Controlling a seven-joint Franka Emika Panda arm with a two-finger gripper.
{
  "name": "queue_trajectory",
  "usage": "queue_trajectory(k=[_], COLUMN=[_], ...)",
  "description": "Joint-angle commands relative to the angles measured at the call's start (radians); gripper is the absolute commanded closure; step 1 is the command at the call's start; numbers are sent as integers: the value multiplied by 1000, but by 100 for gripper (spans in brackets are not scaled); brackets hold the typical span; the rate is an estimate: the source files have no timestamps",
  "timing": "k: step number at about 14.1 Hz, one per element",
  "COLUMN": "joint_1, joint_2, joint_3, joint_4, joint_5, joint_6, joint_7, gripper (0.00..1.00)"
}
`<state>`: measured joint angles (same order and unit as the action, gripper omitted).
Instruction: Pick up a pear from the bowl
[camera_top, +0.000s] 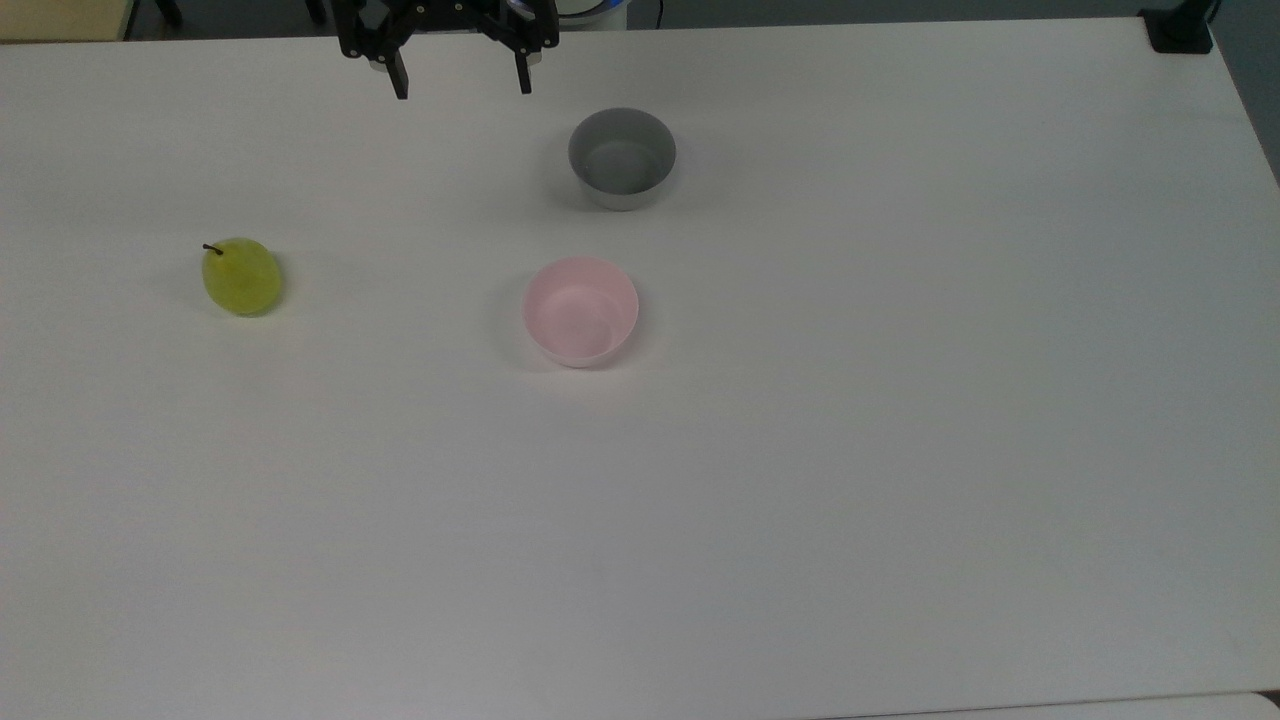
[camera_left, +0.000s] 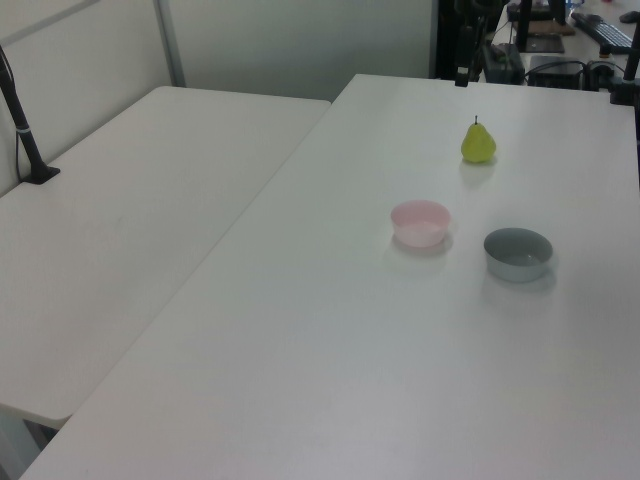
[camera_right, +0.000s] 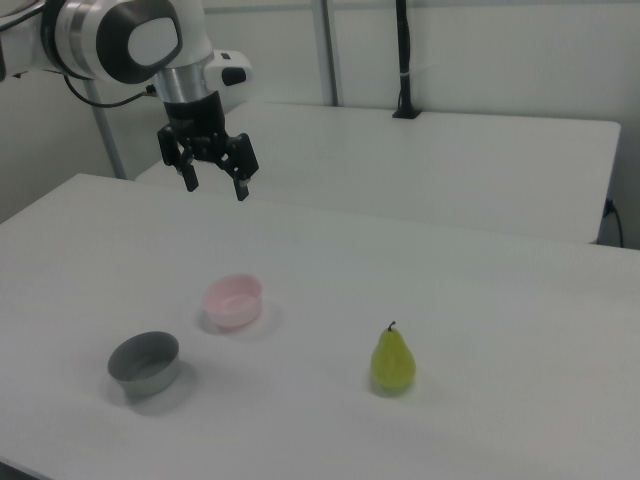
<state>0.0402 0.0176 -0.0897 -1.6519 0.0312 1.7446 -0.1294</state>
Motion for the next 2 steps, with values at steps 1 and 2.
queue_trajectory(k=[1, 2], joint_1=[1, 1], joint_2=[-18, -16], joint_3=[4, 4], joint_4=[-20, -22], joint_5=[-11, -11], joint_6=[10, 10], joint_7=[-13, -13], gripper=[0, 0])
